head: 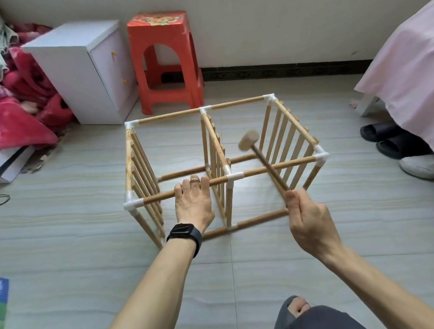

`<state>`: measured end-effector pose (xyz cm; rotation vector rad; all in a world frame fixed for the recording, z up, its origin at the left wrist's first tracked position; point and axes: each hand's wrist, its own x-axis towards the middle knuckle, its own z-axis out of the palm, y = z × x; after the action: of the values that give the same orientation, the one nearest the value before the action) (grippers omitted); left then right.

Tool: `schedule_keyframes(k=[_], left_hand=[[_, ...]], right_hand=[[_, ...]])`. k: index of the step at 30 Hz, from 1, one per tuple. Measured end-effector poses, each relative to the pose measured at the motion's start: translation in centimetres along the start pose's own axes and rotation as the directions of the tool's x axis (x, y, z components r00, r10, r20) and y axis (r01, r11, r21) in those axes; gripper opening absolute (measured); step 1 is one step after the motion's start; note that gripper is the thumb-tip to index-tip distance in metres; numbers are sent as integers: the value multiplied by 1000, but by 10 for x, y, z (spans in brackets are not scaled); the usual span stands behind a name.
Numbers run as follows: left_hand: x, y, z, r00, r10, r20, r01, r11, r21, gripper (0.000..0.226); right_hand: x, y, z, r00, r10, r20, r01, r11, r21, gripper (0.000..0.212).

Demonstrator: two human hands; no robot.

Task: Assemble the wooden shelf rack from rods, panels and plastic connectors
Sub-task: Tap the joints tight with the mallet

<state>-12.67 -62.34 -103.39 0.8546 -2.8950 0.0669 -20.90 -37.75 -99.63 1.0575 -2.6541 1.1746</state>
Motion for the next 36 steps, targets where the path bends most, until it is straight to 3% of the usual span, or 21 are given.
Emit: schedule_keyframes(k=[4,7,9,12,16,22,24,28,33,36], left_hand=[[0,1,2,1000,-3,12,3,1000,18,58],[1,-2,2,1000,6,9,-6,1000,16,59],[0,-2,3,1000,8,12,-8,1000,14,61],[0,-4,0,1000,11,15,-11,1000,12,62],[3,-26,-8,997,-11,76,5,996,84,57],[1,-65,-23,965,-217,149,166,941,294,62],[0,-62,-24,981,-162,107,136,966,219,76],[-4,-7,-17,979,191,74,-197,977,85,88],[-10,23,-4,988,131,80,-137,988,71,85],[-8,19,-1,987,138,78,-144,986,85,83]], right_hand=[[1,-1,7,983,89,158,-49,970,-240,38],[-1,-3,8,1000,10,9,-10,999,-45,37],[-3,-4,9,999,-6,43,10,997,-83,36],[-4,-3,13,976,99,195,-54,973,-225,44],[-9,2,8,985,127,114,-116,988,-99,45],[-29,26,-9,953,300,34,-300,954,-1,41],[-42,34,-14,928,371,-34,-370,928,41,41],[-71,43,-19,886,447,-122,-439,894,91,47],[-87,48,-24,890,410,-198,-392,912,123,45],[-84,45,-32,918,369,-143,-367,929,46,44]])
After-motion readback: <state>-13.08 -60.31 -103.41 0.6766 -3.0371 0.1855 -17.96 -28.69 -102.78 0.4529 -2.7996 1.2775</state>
